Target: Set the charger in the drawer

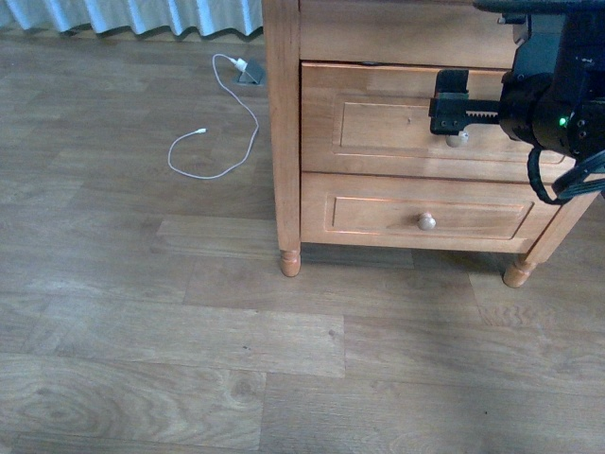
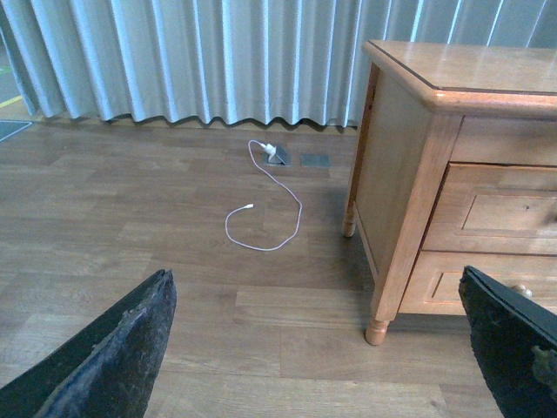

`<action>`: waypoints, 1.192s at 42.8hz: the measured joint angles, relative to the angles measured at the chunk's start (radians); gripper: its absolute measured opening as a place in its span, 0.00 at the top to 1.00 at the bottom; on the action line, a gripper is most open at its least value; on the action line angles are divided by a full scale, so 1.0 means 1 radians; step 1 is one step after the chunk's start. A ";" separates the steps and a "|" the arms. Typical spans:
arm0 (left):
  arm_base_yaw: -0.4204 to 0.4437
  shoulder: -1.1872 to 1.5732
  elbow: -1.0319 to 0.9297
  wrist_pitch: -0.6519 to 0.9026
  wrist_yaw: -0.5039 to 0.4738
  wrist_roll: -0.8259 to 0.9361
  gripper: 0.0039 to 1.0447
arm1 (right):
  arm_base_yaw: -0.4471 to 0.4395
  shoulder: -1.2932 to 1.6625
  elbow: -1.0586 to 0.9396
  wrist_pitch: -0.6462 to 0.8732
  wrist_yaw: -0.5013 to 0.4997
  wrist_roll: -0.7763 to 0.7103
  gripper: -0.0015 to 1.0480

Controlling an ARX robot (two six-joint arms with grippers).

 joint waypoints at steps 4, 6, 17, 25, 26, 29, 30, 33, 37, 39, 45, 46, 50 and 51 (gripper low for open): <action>0.000 0.000 0.000 0.000 0.000 0.000 0.06 | -0.001 0.011 0.016 0.000 0.005 0.008 0.08; 0.000 0.000 0.000 0.000 0.000 0.000 0.06 | -0.001 0.018 0.027 0.000 0.010 0.011 0.08; 0.000 0.000 0.000 0.000 0.000 0.000 0.06 | -0.001 0.045 0.056 0.000 0.018 0.013 0.08; 0.000 0.000 0.000 0.000 0.000 0.000 0.06 | -0.001 0.045 0.056 0.006 0.018 0.013 0.08; 0.000 0.000 0.000 0.000 0.000 0.000 0.06 | -0.001 0.045 0.055 0.008 0.018 0.013 0.08; 0.000 0.000 0.000 0.000 0.000 0.000 0.06 | -0.002 0.045 0.046 0.021 0.016 0.013 0.08; 0.000 0.000 0.000 0.000 0.000 0.000 0.06 | -0.002 0.045 0.042 0.027 0.014 0.012 0.08; 0.000 0.000 0.000 0.000 0.000 0.000 0.06 | -0.009 0.030 0.008 0.049 0.006 0.012 0.08; 0.000 0.000 0.000 0.000 0.000 0.000 0.06 | -0.021 -0.024 -0.053 0.082 -0.014 0.012 0.08; 0.000 0.000 0.000 0.000 0.000 0.000 0.06 | -0.026 -0.056 -0.085 0.093 -0.024 0.012 0.08; 0.000 0.000 0.000 0.000 0.000 0.000 0.06 | -0.053 -0.180 -0.217 0.127 -0.068 0.012 0.08; 0.000 0.000 0.000 0.000 0.000 0.000 0.06 | -0.058 -0.199 -0.239 0.128 -0.076 0.013 0.08; 0.000 0.000 0.000 0.000 0.000 0.000 0.06 | -0.085 -0.298 -0.348 0.134 -0.116 0.016 0.08; 0.000 0.000 0.000 0.000 0.000 0.000 0.06 | -0.095 -0.339 -0.389 0.134 -0.131 0.017 0.08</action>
